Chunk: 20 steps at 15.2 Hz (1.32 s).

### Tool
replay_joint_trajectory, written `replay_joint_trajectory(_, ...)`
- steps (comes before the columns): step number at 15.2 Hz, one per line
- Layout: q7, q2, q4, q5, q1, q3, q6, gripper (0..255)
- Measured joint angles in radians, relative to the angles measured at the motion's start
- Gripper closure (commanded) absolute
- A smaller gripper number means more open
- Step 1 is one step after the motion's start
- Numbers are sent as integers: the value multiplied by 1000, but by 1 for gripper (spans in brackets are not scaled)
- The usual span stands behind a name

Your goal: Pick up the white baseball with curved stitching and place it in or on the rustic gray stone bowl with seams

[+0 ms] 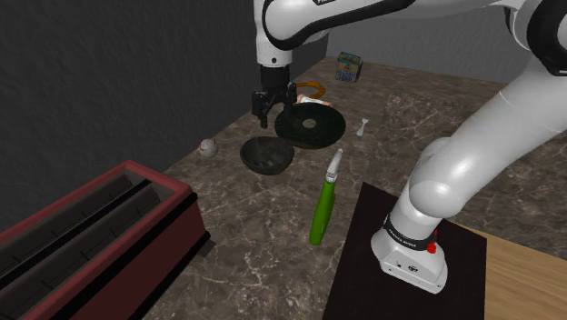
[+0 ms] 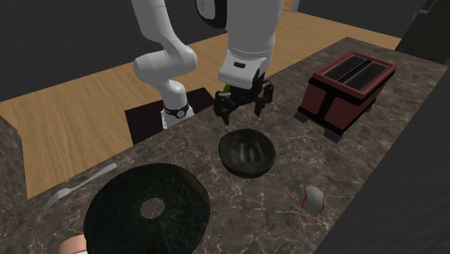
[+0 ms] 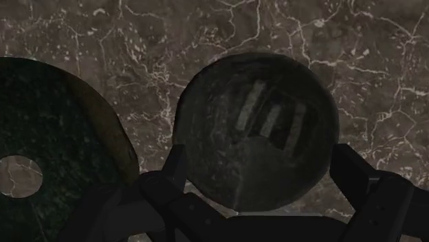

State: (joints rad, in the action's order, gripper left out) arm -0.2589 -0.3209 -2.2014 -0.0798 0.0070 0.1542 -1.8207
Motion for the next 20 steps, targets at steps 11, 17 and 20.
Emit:
replay_joint_trajectory(11,-137,436,365,137,27,67,-65,0)
replay_joint_trajectory(17,-196,710,670,229,77,66,-22,0)
replay_joint_trajectory(20,-210,862,871,270,113,56,33,0)
